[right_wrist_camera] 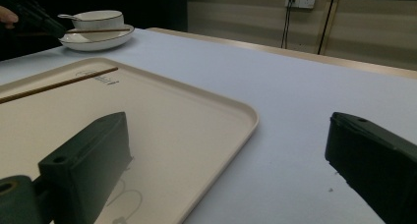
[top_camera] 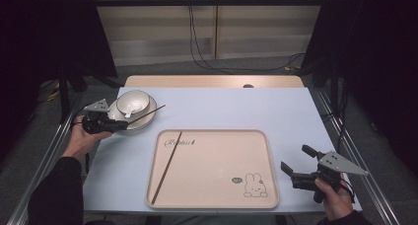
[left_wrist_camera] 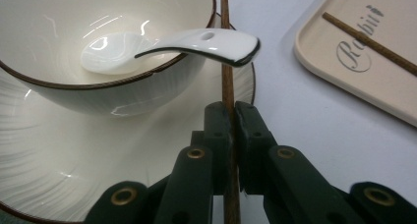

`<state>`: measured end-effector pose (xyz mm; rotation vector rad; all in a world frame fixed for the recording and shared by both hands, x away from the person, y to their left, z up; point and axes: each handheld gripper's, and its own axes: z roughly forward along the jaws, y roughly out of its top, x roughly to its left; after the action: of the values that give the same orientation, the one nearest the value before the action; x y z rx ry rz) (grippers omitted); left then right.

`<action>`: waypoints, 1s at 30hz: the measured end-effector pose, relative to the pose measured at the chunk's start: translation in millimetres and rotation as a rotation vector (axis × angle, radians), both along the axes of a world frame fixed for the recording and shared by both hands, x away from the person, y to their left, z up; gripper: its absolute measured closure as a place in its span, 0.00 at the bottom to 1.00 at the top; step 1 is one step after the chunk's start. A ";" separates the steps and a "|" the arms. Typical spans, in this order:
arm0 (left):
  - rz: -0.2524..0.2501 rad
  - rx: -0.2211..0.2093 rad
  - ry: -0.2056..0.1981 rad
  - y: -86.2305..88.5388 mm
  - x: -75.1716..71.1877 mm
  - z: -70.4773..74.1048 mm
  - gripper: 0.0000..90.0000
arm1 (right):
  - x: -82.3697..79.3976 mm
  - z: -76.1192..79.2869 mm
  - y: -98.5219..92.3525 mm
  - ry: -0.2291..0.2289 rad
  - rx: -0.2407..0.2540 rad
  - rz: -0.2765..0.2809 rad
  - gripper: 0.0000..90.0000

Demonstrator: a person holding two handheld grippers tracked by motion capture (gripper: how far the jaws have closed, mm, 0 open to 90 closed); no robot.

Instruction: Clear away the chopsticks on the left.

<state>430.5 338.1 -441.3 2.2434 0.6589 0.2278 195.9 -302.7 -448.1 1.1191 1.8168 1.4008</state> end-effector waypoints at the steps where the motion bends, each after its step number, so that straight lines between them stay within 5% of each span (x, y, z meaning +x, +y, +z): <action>1: 0.002 -0.018 -0.007 -0.9 -1.4 0.1 0.94 | 0.0 0.0 0.0 0.000 0.001 0.000 0.03; 21: -0.020 -0.091 0.017 -15.9 -36.9 24.2 0.94 | 0.8 0.2 0.8 -0.005 0.000 0.005 0.03; 30: 0.009 -0.126 0.042 -21.3 -54.0 30.1 0.95 | 0.8 0.2 1.1 -0.005 -0.001 0.004 0.03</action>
<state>376.5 316.8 -411.2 2.1293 0.6865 0.1402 196.6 -301.6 -447.9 1.1105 1.8170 1.4042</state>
